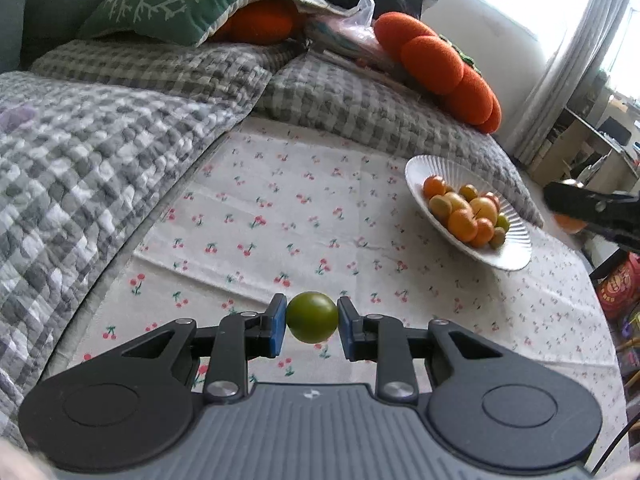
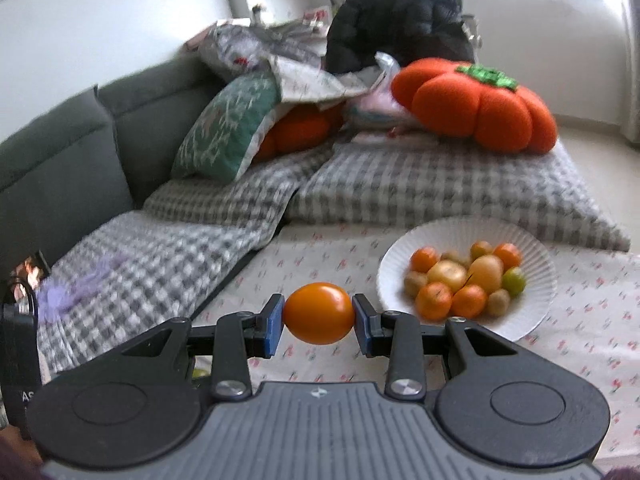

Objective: Organize fruits
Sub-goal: 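Carry both cherry tomatoes over the white plate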

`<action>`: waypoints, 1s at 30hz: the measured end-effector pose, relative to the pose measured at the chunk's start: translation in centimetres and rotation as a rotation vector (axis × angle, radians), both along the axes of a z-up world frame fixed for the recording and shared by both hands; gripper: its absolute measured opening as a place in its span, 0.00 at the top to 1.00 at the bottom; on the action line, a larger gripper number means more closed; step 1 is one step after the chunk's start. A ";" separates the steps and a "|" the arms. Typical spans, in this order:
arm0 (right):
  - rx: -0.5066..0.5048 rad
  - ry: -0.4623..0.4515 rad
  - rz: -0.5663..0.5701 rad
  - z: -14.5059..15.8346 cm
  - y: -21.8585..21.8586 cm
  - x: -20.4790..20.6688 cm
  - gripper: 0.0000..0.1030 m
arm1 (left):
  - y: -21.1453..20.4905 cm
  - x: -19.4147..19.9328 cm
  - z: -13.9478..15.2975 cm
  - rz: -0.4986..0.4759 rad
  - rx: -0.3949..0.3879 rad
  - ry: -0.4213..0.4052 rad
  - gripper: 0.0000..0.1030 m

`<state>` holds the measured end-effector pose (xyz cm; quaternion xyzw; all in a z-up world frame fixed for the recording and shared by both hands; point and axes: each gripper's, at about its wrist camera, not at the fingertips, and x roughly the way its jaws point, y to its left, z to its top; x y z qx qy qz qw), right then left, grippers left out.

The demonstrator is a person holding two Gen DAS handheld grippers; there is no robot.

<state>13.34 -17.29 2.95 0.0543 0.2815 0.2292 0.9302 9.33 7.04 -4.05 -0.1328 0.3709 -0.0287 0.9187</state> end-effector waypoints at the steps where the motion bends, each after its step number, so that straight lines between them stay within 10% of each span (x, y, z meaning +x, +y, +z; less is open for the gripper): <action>1: 0.009 -0.009 -0.017 0.4 -0.7 0.2 0.68 | -0.1 0.1 0.3 -0.002 0.002 -0.006 0.81; 15: 0.044 0.005 -0.237 0.1 -8.2 4.6 0.68 | -6.1 6.6 5.0 -0.059 -0.006 -0.123 0.81; 30: 0.188 0.198 -0.321 -5.4 -12.6 11.9 0.68 | -12.5 18.3 2.5 -0.145 -0.076 -0.067 0.81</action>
